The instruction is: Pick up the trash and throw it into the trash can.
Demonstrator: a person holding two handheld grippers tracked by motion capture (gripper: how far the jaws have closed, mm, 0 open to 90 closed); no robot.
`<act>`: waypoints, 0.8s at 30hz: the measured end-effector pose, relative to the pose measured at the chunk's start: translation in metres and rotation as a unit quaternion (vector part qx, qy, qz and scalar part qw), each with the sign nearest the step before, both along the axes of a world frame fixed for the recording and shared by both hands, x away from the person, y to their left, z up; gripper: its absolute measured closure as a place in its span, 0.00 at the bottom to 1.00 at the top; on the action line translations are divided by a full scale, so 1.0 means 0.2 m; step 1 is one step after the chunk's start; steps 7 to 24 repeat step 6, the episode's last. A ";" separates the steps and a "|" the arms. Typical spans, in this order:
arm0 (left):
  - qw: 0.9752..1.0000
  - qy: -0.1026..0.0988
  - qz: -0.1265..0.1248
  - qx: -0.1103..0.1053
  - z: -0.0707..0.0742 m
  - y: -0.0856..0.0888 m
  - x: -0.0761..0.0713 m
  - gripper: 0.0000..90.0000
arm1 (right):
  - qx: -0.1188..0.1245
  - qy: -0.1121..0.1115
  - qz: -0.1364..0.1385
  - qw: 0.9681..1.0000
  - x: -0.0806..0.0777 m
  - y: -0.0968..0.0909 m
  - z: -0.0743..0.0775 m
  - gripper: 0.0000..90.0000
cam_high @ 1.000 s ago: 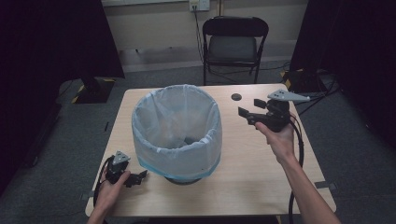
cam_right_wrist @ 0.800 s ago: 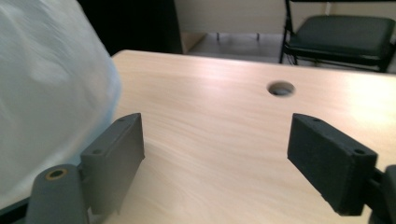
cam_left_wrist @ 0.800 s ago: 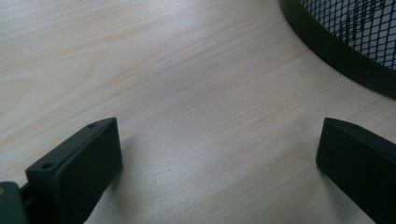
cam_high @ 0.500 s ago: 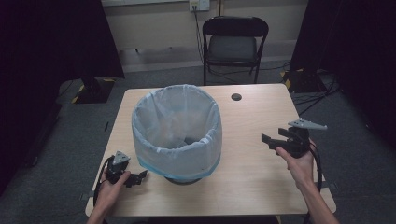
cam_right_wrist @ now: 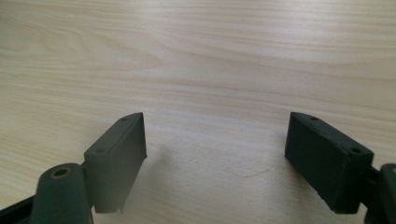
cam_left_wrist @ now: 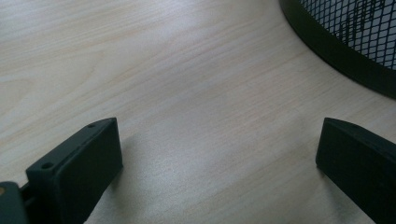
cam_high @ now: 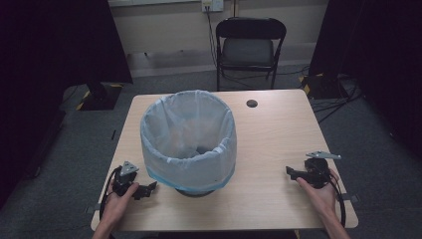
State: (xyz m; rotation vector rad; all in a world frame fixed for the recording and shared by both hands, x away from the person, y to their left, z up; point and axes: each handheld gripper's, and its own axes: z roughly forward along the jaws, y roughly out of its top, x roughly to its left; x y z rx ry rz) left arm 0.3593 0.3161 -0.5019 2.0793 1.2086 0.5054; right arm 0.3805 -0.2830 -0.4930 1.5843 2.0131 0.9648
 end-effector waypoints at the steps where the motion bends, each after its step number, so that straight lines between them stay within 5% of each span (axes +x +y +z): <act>1: 1.000 0.000 0.000 0.000 0.00 0.00 0.00 0.00 | -0.023 -0.014 -0.007 1.000 -0.01 0.01 -0.01 0.21; 5: 1.000 0.000 0.000 0.000 0.00 0.00 0.00 0.00 | -0.054 -0.026 -0.013 0.998 -0.01 0.04 -0.03 0.20; 24: 1.000 0.000 0.000 0.000 0.00 0.00 0.00 0.00 | -0.054 -0.026 -0.013 0.998 -0.01 0.04 -0.03 0.20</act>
